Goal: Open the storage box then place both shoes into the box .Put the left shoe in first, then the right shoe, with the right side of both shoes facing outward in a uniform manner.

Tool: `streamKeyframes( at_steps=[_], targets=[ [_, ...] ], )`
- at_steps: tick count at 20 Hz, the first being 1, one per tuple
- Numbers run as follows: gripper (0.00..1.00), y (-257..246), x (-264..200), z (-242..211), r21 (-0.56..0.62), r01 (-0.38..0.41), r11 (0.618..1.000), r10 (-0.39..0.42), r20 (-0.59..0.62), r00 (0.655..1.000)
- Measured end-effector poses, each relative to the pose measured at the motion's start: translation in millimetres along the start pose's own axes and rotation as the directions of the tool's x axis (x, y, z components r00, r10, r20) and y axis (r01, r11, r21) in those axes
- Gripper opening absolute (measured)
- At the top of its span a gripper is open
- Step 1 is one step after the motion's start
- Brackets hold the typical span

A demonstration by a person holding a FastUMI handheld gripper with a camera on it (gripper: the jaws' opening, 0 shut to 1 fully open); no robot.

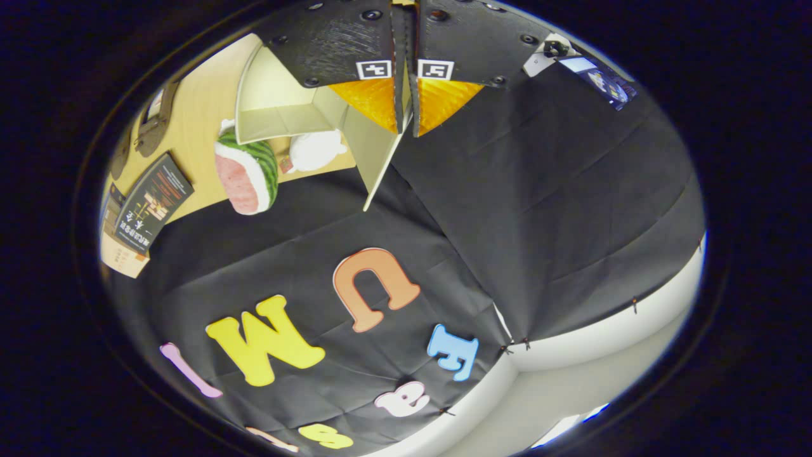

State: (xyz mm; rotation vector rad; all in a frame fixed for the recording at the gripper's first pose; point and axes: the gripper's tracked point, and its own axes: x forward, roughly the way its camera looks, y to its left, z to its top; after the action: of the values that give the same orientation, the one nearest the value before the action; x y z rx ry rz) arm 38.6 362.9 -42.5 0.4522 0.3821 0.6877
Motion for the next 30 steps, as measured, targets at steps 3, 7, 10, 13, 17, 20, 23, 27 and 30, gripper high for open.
streamKeyframes(
  at_steps=[3, 7, 10, 13, 17, 20, 23, 27, 30],
  targets=[
    [0.01, 22, 18, -8, -0.049, -0.001, 0.999, 0.001, -0.007, 1.000],
    [0.22, 41, 35, -26, -0.124, -0.018, 0.992, 0.013, -0.044, 0.999],
    [0.40, 45, 37, -32, -0.139, -0.021, 0.990, 0.015, -0.047, 0.999],
    [0.61, 37, 25, -26, -0.159, 0.002, 0.987, -0.007, -0.028, 1.000],
    [0.74, 4, -16, -1, -0.218, 0.104, 0.970, -0.095, 0.052, 0.994],
    [0.83, -34, -58, 19, -0.249, 0.203, 0.947, -0.183, 0.103, 0.978],
    [0.87, -78, -111, 36, -0.289, 0.301, 0.909, -0.265, 0.157, 0.951],
    [0.91, -149, -183, 53, -0.303, 0.436, 0.848, -0.389, 0.203, 0.899],
    [0.95, -199, -227, 60, -0.280, 0.507, 0.815, -0.461, 0.215, 0.861]
  ],
)
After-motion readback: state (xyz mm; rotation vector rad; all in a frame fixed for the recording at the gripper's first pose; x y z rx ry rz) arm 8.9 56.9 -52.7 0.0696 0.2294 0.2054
